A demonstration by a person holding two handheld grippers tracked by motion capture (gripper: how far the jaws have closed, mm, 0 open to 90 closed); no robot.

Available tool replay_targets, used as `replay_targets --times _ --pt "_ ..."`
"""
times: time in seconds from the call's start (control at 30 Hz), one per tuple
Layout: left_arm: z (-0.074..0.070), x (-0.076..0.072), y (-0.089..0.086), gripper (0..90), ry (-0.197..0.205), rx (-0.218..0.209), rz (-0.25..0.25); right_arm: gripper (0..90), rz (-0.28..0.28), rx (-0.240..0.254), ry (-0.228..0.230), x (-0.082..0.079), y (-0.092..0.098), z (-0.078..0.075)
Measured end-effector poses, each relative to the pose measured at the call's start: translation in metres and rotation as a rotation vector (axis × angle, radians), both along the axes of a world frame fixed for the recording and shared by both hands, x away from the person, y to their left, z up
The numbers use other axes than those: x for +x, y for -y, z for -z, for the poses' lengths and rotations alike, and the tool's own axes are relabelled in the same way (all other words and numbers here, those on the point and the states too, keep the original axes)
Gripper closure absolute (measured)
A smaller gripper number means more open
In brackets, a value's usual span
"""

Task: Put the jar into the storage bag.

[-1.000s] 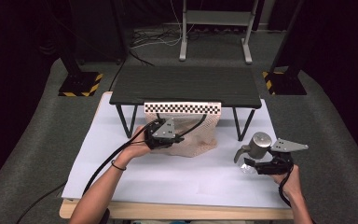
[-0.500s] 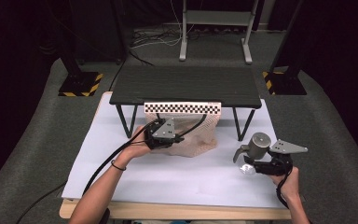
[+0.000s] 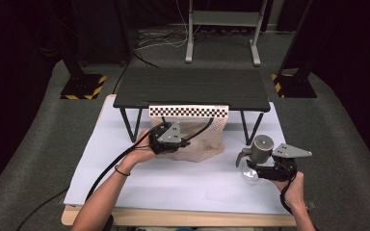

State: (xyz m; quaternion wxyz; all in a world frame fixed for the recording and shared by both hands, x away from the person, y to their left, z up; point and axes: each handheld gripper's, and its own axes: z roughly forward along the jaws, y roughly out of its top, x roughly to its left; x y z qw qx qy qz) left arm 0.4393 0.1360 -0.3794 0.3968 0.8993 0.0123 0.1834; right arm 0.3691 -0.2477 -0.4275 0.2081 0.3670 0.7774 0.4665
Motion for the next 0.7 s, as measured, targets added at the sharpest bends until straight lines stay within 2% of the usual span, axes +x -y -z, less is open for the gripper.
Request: replay_targets --times 0.7 --pt "-0.001 0.0 0.0 87.6 0.003 0.004 -0.001 29.9 0.002 -0.003 0.014 -0.001 -0.018 -0.017"
